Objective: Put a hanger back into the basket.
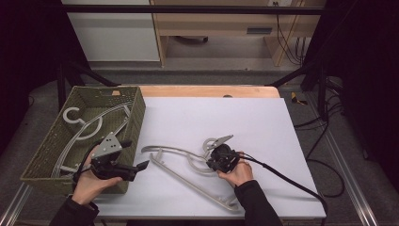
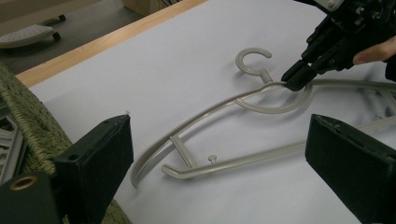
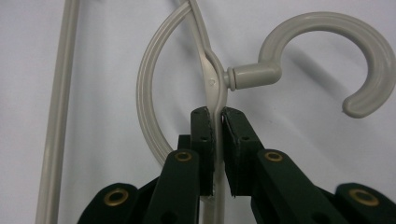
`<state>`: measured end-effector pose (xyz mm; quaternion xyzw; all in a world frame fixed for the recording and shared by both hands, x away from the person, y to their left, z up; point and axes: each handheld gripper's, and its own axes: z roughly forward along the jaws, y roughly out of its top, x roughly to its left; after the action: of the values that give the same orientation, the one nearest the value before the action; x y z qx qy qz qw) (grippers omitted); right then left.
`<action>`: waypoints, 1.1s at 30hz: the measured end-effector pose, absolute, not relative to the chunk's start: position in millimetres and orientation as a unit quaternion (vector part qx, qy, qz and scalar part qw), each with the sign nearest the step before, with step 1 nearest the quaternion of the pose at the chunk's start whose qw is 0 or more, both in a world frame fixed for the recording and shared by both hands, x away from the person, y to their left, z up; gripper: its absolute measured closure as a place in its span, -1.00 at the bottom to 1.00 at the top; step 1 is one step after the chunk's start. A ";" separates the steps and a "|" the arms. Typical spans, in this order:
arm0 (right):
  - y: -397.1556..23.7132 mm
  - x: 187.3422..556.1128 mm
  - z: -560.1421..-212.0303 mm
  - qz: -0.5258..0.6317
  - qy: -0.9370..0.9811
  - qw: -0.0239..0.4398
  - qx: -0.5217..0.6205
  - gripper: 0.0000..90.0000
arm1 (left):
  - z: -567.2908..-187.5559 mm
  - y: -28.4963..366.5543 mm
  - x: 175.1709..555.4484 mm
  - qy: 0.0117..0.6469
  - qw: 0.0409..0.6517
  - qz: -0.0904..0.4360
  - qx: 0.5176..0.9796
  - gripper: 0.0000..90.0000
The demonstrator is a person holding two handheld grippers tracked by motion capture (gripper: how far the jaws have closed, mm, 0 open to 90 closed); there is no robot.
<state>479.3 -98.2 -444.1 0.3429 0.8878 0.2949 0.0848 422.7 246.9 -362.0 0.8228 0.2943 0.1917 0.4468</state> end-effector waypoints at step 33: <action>-109.8 430.5 -375.4 0.363 0.906 0.068 0.205 0.86 | -360.9 150.9 445.4 0.118 0.278 0.120 0.946 -0.49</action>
<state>430.5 -109.8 -375.4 0.2049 0.9064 0.3631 0.0684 445.4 150.9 -360.9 0.9459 0.1178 0.1201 0.2775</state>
